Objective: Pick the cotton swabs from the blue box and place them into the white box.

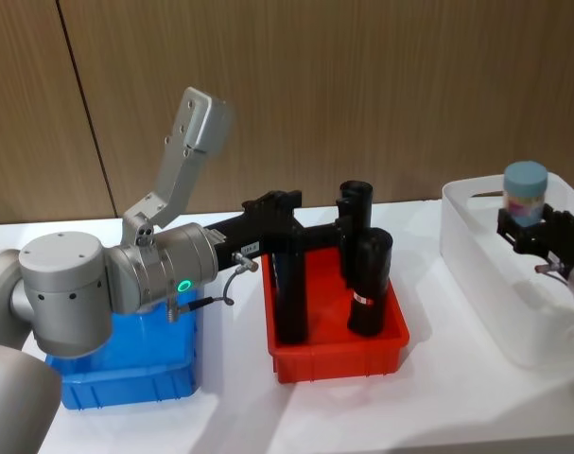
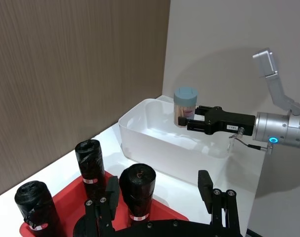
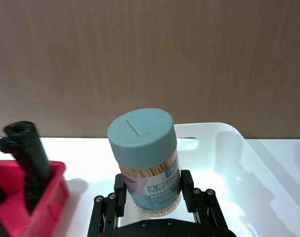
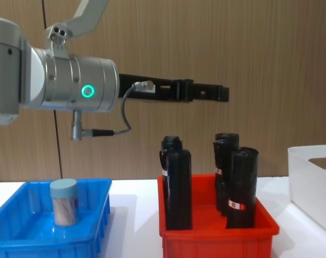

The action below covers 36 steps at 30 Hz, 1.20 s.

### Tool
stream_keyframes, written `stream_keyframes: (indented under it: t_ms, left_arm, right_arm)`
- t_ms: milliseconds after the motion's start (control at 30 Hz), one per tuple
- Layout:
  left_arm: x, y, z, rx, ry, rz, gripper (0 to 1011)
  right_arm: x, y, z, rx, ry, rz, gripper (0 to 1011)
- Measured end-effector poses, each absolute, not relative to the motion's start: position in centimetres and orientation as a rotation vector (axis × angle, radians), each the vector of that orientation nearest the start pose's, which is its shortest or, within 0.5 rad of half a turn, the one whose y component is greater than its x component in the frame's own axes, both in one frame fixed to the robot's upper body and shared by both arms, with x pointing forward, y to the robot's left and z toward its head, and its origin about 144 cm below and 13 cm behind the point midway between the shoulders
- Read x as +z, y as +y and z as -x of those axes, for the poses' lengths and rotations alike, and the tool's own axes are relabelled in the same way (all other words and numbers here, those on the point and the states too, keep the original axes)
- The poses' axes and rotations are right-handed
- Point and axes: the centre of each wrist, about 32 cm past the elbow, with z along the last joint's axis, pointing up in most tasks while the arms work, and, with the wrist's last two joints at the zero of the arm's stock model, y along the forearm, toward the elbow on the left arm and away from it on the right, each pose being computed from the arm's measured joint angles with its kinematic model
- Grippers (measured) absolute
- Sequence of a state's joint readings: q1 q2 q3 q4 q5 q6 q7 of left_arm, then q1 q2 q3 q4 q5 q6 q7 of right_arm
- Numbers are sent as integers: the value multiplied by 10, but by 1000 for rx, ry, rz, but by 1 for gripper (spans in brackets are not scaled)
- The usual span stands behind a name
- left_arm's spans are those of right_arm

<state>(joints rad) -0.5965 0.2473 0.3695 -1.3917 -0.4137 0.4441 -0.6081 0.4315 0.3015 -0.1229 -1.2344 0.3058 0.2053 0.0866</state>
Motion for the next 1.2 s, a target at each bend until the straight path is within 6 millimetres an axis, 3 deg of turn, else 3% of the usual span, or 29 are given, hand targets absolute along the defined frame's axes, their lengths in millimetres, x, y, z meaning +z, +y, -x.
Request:
stream_keyframes:
  t_ms: [833,1200]
  left_arm:
    - [1297,201,-589,644,108,-92,1004]
    - [1297,201,-589,644,108,-92,1004]
  right_arm:
    - [1201,-331,-608,-1534,165,253,669]
    - [1199,-334,-614,-1541,175,270,975]
